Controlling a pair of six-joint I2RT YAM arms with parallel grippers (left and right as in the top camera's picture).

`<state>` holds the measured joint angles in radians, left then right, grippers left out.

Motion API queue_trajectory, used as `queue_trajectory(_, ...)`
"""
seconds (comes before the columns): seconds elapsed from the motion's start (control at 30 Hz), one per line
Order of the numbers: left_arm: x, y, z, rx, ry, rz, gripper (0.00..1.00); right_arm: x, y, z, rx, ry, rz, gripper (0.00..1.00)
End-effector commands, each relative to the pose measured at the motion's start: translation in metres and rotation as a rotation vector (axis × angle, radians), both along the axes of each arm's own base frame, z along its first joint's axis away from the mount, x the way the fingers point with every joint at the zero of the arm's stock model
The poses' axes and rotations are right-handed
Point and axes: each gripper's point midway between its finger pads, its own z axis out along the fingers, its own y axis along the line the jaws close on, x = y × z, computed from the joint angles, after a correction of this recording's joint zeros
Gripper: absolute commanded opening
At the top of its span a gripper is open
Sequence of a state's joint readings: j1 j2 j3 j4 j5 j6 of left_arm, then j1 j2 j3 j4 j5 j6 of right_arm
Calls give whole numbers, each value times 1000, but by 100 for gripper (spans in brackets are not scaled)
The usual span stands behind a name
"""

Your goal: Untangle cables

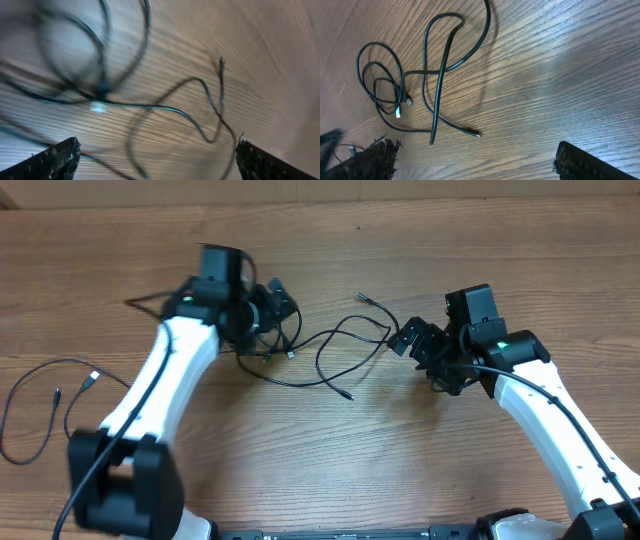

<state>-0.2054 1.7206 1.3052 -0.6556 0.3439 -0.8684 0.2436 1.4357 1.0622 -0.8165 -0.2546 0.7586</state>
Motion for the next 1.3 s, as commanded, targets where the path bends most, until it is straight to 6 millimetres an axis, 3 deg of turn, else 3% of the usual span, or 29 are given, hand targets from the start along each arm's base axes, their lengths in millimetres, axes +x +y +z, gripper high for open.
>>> queue_trajectory(0.0, -6, -49, -19, -217, 192, 80, 99, 3, 0, 2, -9, -13, 1, 100)
queue_trajectory(0.03, -5, -60, -37, -217, 236, 107, 100, 3, 0, 2, -9, -13, 1, 100)
queue_trajectory(0.1, -5, -69, -53, -221, 278, 138, 99, 3, 0, 2, -9, -13, 1, 100)
queue_trajectory(0.2, -1, -82, -75, -225, 296, 144, 85, 3, 0, 2, -9, -13, 1, 100)
queue_trajectory(0.3, 6, -88, -94, -223, 287, 138, 80, 3, 0, 2, -9, -13, 1, 100)
queue_trajectory(0.37, 10, -86, -105, -201, 278, 148, 67, 3, 0, 2, -9, -13, 1, 100)
queue_trajectory(0.43, 17, -80, -111, -168, 251, 169, 37, 3, 0, 2, -9, -13, 1, 100)
queue_trajectory(0.5, 24, -77, -109, -152, 205, 152, 18, 3, 0, 2, -9, -13, 1, 100)
queue_trajectory(0.53, 31, -77, -102, -156, 159, 119, 7, 3, 0, 2, -9, -13, 1, 100)
queue_trajectory(0.57, 36, -78, -95, -159, 123, 94, 4, 3, 0, 2, -9, -13, 1, 100)
queue_trajectory(0.6, 41, -79, -86, -169, 92, 71, 4, 3, 0, 2, -9, -13, 1, 100)
queue_trajectory(0.7, 58, -87, -32, -187, -33, -24, 4, 3, 0, 2, -9, -13, 1, 100)
queue_trajectory(0.73, 62, -88, -3, -174, -93, -53, 4, 3, 0, 2, -9, -13, 1, 100)
queue_trajectory(0.87, 63, -82, 67, -120, -202, -62, 4, 3, 0, 2, -9, -13, 1, 100)
queue_trajectory(0.97, 58, -73, 104, -84, -249, -33, 4, 3, 0, 2, -9, -13, 1, 100)
queue_trajectory(1.1, 45, -66, 130, -36, -310, -75, 4, 3, 0, 2, -9, -13, 1, 100)
queue_trajectory(1.27, 27, -63, 137, -12, -307, -137, 4, 3, 0, 2, -9, -13, 1, 100)
